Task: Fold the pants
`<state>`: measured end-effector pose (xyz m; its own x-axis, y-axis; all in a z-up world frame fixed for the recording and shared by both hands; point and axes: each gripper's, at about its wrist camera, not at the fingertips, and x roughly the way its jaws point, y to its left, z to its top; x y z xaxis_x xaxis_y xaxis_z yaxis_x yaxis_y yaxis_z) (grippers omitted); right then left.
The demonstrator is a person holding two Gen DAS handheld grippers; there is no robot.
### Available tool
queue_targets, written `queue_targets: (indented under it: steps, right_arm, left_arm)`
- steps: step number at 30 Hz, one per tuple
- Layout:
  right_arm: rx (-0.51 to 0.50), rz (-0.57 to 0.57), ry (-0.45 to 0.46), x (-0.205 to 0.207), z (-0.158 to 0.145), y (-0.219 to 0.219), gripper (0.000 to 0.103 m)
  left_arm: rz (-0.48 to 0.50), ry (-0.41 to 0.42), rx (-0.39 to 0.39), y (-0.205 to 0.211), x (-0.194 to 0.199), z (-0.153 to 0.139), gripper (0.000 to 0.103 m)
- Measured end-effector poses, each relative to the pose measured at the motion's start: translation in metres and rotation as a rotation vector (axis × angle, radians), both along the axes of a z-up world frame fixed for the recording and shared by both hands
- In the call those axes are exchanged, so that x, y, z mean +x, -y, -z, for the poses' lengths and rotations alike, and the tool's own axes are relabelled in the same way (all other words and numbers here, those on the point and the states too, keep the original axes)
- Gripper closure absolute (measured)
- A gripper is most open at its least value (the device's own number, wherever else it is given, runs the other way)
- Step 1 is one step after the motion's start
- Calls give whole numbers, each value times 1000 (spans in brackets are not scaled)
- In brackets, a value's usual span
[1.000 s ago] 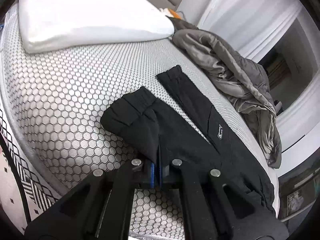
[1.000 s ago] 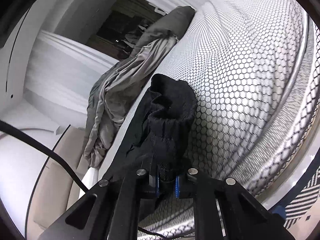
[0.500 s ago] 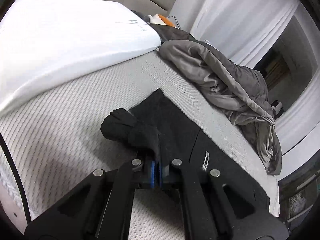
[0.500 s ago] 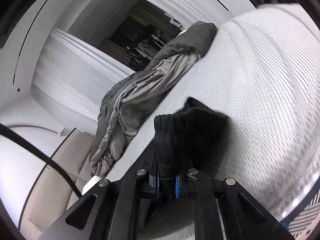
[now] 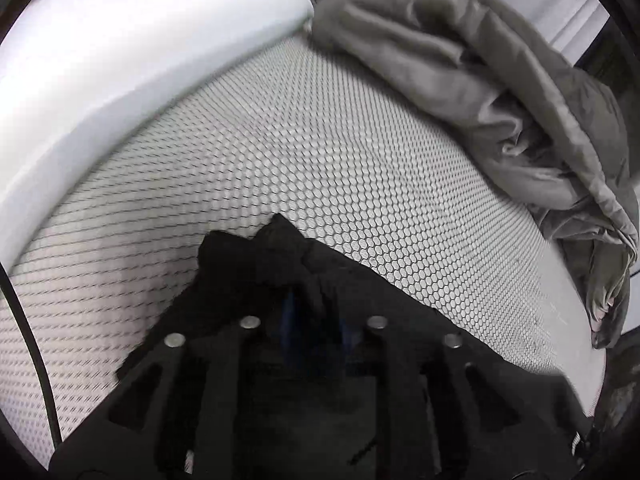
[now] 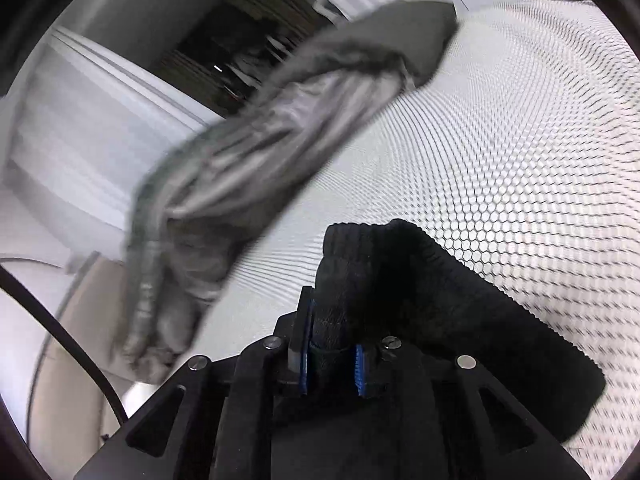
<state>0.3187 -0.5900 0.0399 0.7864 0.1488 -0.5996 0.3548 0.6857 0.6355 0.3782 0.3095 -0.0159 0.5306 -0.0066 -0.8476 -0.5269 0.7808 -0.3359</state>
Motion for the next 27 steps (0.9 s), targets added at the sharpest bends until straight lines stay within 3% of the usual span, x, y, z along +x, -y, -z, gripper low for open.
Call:
queue_targets:
  steps: [3,5,7,10,14,18,21,27]
  right_arm:
    - [-30,-8,-1,-2,4,-9,66]
    - [-79,5,22,-16,-3,-16,55]
    - [-101,-7,56,-35,-13,-22,49]
    - [-119,4,126,-75,-31,-28,37]
    - [-145,-29,198,-132,-53,-52,23]
    - [-106,-79,268,-181,-69,-76,18]
    - [-51,-115,302,-207,-75,-92,12]
    - [54,-198,239,-210,-46,-102,12]
  left_arm:
    - [11,39,-49,-8,-9,1,70]
    - [-13,64,-26,-15,-25,-6,45]
    - [-54,115,14,-30,-51,-24,39]
    - [-104,159,29,-47,-85,-40,37]
    - [-112,222,-79,-42,-136,-42,37]
    - [-46,252,-199,-1,-172,-24,37]
    - [15,246,-230,44,-186,-14,37]
    - [102,198,-247,129,-206,0,37]
